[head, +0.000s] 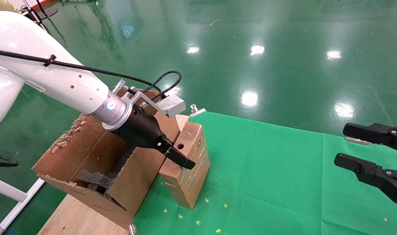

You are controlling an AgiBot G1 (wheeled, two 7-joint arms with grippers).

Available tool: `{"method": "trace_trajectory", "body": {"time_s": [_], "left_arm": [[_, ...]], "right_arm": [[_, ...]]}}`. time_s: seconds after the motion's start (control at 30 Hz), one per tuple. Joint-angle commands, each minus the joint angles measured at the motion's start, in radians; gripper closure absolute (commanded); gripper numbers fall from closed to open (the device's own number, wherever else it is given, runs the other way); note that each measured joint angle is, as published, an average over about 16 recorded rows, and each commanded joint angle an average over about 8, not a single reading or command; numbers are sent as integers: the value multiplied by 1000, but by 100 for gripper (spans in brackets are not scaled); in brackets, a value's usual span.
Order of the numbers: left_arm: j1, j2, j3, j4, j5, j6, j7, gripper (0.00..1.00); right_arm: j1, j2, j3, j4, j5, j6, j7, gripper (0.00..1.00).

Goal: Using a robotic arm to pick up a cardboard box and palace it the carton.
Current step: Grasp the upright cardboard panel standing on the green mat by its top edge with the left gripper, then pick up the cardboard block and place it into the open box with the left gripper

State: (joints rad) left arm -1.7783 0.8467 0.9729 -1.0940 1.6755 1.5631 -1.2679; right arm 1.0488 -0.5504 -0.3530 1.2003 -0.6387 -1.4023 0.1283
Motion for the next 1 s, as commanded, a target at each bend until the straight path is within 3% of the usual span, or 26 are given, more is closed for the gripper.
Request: {"method": "trace_trajectory", "body": {"time_s": [0.03, 0.8, 1.0], "left_arm": [[1, 0, -1, 0, 0, 0, 0, 100], [3, -2, -6, -3, -5, 1, 3, 100], [-42, -14, -30, -15, -41, -9, 32, 100]], "right_arm": [[0, 0, 0, 0, 0, 0, 0, 0], [0, 0, 0, 0, 0, 0, 0, 0], [0, 0, 0, 0, 0, 0, 0, 0]]}}
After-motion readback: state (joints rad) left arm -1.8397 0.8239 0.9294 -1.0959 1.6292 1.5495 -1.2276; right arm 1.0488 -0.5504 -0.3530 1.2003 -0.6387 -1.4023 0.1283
